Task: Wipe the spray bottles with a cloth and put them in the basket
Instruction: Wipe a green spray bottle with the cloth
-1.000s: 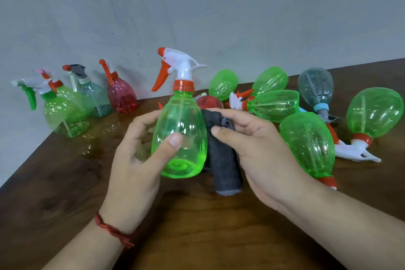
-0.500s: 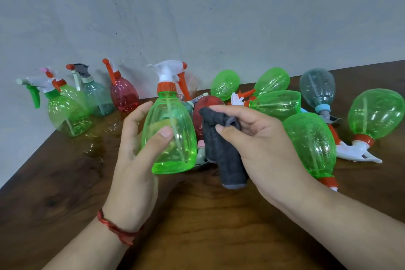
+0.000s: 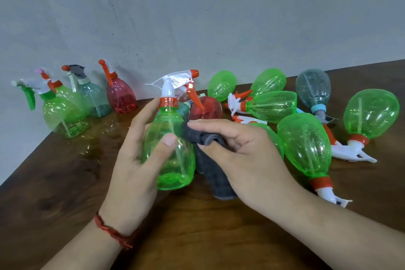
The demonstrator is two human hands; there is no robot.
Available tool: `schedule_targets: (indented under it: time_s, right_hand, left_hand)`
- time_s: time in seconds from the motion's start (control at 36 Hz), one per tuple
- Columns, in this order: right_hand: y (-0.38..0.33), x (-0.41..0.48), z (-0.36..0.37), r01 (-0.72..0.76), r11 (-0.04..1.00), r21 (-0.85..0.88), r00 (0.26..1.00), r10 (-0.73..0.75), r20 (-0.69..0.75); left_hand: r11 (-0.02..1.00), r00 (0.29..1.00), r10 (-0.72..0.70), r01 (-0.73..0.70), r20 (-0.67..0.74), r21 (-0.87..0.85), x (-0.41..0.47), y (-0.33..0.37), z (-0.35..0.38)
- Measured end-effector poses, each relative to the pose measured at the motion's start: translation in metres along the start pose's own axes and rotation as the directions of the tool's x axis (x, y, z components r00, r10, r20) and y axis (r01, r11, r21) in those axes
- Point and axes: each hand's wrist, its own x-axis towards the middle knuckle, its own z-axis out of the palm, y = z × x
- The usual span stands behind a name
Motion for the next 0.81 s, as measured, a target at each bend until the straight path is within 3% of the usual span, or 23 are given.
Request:
schedule_targets:
  time_s: [0.06,0.14,0.22,0.28,0.42,0.5,0.61,0.72,0.81]
  right_hand:
    - [-0.005,0.003,-0.005,0.038,0.999,-0.002,0.999,-0.038,-0.037]
    - [-0.013,0.012,-0.021,0.233,0.968,-0.090,0.943,-0.247,-0.223]
    - [-0.011,0.025,-0.042,0.395,0.845,-0.360,0.816,-0.503,-0.285]
    - [-0.006,0.033,-0.052,0.400,0.762,-0.509,0.784,-0.572,-0.240]
    - [0.005,0.032,-0.044,0.385,0.616,-0.687,0.863,-0.504,0.031]
    - [0.007,0.031,-0.036,0.433,0.557,-0.709,0.860,-0.492,0.138]
    - [0.008,0.029,-0.027,0.514,0.568,-0.643,0.845,-0.463,0.267]
    - [0.010,0.032,-0.031,0.533,0.571,-0.625,0.842,-0.435,0.320]
    - [0.015,0.037,-0.039,0.492,0.566,-0.662,0.856,-0.451,0.251]
  left_hand:
    - [1.000,1.000,0.005,-0.005,0.018,0.025,0.000,0.002,0.000]
    - [0.996,0.998,-0.050,0.053,0.042,-0.073,-0.003,0.002,0.002]
    - [0.997,0.996,-0.046,0.051,0.079,-0.055,-0.005,0.005,0.005]
    - [0.998,0.994,-0.046,0.051,0.103,-0.046,-0.005,0.005,0.006]
    - [0.999,0.983,-0.038,0.040,0.182,-0.007,-0.013,0.007,0.014]
    - [1.000,0.983,-0.031,0.031,0.181,0.004,-0.014,0.007,0.015]
    - [0.997,0.979,-0.070,0.063,0.191,0.042,-0.015,0.005,0.018]
    - [0.992,0.979,-0.118,0.122,0.167,-0.012,-0.015,0.003,0.019]
    - [0.967,0.974,-0.162,0.189,0.159,-0.173,-0.014,0.005,0.019]
